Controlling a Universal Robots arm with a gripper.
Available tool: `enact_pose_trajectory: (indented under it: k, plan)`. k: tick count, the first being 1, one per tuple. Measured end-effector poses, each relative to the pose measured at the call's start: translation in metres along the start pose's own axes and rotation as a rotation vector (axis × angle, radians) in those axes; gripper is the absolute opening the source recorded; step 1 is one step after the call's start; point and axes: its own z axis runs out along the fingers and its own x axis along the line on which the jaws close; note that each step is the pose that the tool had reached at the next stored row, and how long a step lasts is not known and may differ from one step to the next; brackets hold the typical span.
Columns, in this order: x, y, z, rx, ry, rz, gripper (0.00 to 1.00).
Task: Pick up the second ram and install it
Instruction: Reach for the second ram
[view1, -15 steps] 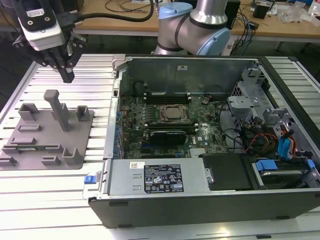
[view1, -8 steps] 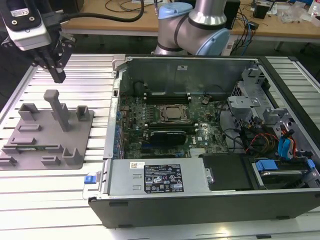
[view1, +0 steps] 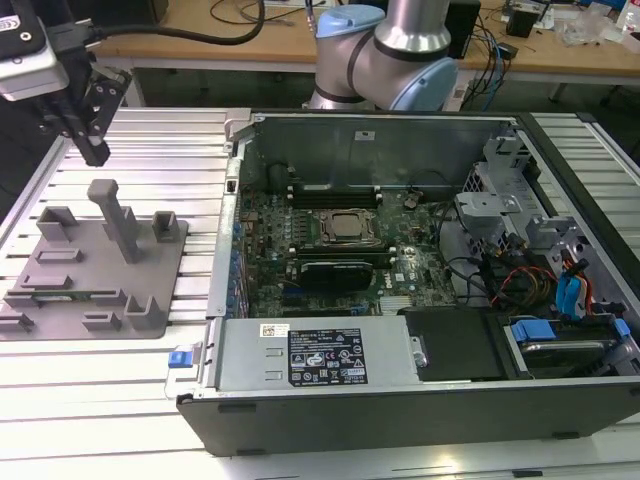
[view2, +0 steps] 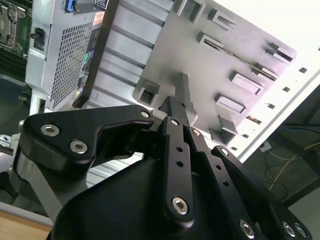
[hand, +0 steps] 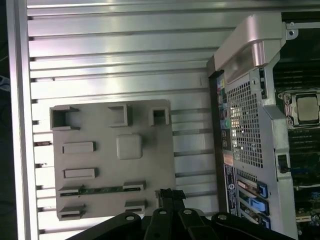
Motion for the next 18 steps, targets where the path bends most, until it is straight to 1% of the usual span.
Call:
enact_pose_trajectory:
  k: [3,5,7,8,12,15,16,18]
  plan:
    - [0.0107,-0.0008,-0.0006,-0.0001,-0.0016,0.000,0.08]
    - [0.0196,-0.0014,-0.0011,-0.0002,-0.0032,0.000,0.08]
    - [0.0262,-0.0019,-0.0014,-0.0003,-0.0044,0.000,0.08]
    - [0.0293,-0.0021,-0.0016,-0.0004,-0.0050,0.000,0.08]
    - [0.0379,-0.0028,-0.0021,-0.0005,-0.0066,0.000,0.08]
    - [0.0481,-0.0035,-0.0027,-0.0006,-0.0085,0.000,0.08]
    - [0.0502,-0.0037,-0.0028,-0.0006,-0.0088,0.000,0.08]
    - [0.0575,-0.0042,-0.0032,-0.0008,-0.0105,0.000,0.08]
